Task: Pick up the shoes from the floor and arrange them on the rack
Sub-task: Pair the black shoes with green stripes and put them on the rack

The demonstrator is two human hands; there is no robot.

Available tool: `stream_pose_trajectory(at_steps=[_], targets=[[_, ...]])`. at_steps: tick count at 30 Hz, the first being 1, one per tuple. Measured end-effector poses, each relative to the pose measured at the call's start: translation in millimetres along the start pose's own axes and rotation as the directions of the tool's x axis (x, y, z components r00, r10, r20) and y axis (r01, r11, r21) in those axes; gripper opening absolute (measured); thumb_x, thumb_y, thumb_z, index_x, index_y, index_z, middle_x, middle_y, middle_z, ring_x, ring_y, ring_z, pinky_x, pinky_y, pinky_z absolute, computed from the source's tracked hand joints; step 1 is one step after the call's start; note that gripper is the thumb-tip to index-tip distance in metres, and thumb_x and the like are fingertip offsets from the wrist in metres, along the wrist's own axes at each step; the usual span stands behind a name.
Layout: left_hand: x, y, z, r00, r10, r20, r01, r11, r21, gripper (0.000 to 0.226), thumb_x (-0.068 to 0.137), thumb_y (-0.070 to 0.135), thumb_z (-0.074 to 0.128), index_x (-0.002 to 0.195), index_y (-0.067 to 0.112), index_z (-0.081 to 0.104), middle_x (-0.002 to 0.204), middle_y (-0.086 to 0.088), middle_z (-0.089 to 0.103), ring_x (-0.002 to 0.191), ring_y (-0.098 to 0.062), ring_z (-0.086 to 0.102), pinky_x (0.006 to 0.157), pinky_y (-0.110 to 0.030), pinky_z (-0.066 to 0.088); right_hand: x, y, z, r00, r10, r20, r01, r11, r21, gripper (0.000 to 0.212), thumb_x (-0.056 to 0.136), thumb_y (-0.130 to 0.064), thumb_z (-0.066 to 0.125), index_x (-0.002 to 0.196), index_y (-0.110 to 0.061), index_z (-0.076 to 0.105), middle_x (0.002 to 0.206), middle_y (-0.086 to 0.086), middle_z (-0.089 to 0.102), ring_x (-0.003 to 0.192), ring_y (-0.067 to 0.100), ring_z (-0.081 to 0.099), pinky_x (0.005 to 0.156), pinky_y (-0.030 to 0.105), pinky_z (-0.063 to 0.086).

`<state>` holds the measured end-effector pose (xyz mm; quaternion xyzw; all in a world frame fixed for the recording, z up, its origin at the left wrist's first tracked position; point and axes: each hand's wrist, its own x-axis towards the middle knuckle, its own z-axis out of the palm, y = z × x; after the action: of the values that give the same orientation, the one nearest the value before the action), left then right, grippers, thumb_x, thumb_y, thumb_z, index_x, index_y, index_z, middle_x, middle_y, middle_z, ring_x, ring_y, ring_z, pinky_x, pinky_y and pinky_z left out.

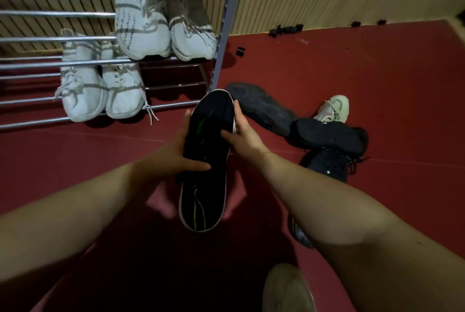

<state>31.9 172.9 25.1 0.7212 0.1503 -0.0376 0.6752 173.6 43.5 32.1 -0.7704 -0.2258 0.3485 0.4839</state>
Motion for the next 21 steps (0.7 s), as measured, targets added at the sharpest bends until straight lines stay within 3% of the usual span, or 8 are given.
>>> stream_pose_trajectory(at_steps=[2,5,8,11,14,16,18,21], targets=[[9.2,-1.6,6.7,1.0,-0.005,0.006,0.005,1.0,0.018,0.127,0.07,-0.009,0.075,0.147,0.031,-0.017,0.148,0.02,0.02,0.109,0.032,0.036,0.092,-0.007,0.04,-0.6,1.3,-8.7,1.0,0.013,-0.01,-0.013,1.0,-0.01,0.083,0.092,0.0,0.052,0.151,-0.03,0.002,0.15,-0.001,0.036,0.134,0.014,0.038,0.113,0.034,0.031],[21.1,-1.2,16.3,0.999,-0.03,0.028,0.028,0.998,0.06,0.134,0.055,0.023,0.083,0.144,0.045,-0.015,0.135,0.038,0.024,0.113,0.027,0.037,0.101,-0.019,0.04,-2.3,4.4,-24.0,1.0,0.025,-0.013,-0.025,0.999,-0.045,0.082,0.093,-0.004,0.053,0.151,-0.029,0.0,0.151,0.0,0.034,0.135,0.015,0.037,0.113,0.031,0.03],[34.0,-0.4,24.9,0.998,-0.05,0.038,0.045,0.991,0.124,0.134,0.046,0.04,0.08,0.142,0.05,-0.012,0.136,0.036,0.029,0.124,0.008,0.04,0.106,-0.029,0.038,-6.7,10.1,-40.3,0.999,0.042,-0.014,-0.043,0.996,-0.083,0.083,0.094,-0.012,0.054,0.15,-0.03,-0.005,0.152,0.001,0.031,0.134,0.017,0.038,0.111,0.032,0.033],[46.8,3.1,36.7,0.999,-0.052,0.013,0.05,0.989,0.138,0.13,0.053,0.026,0.085,0.144,0.049,-0.005,0.145,0.014,0.037,0.127,-0.007,0.045,0.107,-0.037,0.039,-7.4,18.9,-56.0,0.994,0.108,-0.025,-0.109,0.992,-0.061,0.081,0.095,-0.022,0.053,0.15,-0.033,-0.006,0.151,0.003,0.033,0.131,0.021,0.042,0.109,0.038,0.037],[59.2,6.7,49.2,0.999,-0.047,-0.011,0.048,0.995,0.084,0.121,0.068,-0.003,0.079,0.147,0.04,-0.001,0.137,0.014,0.042,0.123,-0.006,0.046,0.096,-0.016,0.043,-3.0,22.8,-79.7,0.975,0.167,-0.15,-0.197,0.956,-0.217,0.076,0.095,-0.039,0.05,0.15,-0.032,-0.002,0.153,0.014,0.025,0.138,0.03,0.031,0.115,0.04,0.026],[65.5,11.7,56.1,0.999,-0.033,-0.032,0.035,0.997,0.066,0.116,0.071,-0.009,0.074,0.147,0.038,0.0,0.132,0.015,0.041,0.12,-0.002,0.044,0.081,-0.001,0.041,-0.3,26.4,-104.5,0.945,0.188,-0.267,-0.292,0.851,-0.436,0.078,0.093,-0.048,0.048,0.151,-0.032,-0.002,0.153,0.016,0.017,0.14,0.036,0.021,0.115,0.042,0.021],[71.8,15.4,60.1,0.998,-0.024,-0.056,0.027,0.998,0.051,0.114,0.072,-0.009,0.072,0.148,0.037,0.0,0.131,0.015,0.042,0.114,0.003,0.046,0.076,0.003,0.04,0.8,28.2,-129.3,0.929,0.186,-0.319,-0.353,0.703,-0.618,0.086,0.089,-0.053,0.053,0.15,-0.034,-0.004,0.154,0.014,0.015,0.14,0.037,0.015,0.113,0.046,0.021],[81.1,20.1,64.4,0.997,-0.012,-0.08,0.013,1.0,0.02,0.112,0.073,-0.009,0.072,0.149,0.035,0.001,0.12,0.027,0.043,0.093,0.029,0.047,0.071,0.004,0.039,11.9,32.9,-159.2,0.938,0.199,-0.282,-0.345,0.505,-0.791,0.101,0.081,-0.053,0.064,0.15,-0.036,-0.008,0.157,0.011,0.005,0.144,0.035,0.002,0.113,0.052,0.015]])
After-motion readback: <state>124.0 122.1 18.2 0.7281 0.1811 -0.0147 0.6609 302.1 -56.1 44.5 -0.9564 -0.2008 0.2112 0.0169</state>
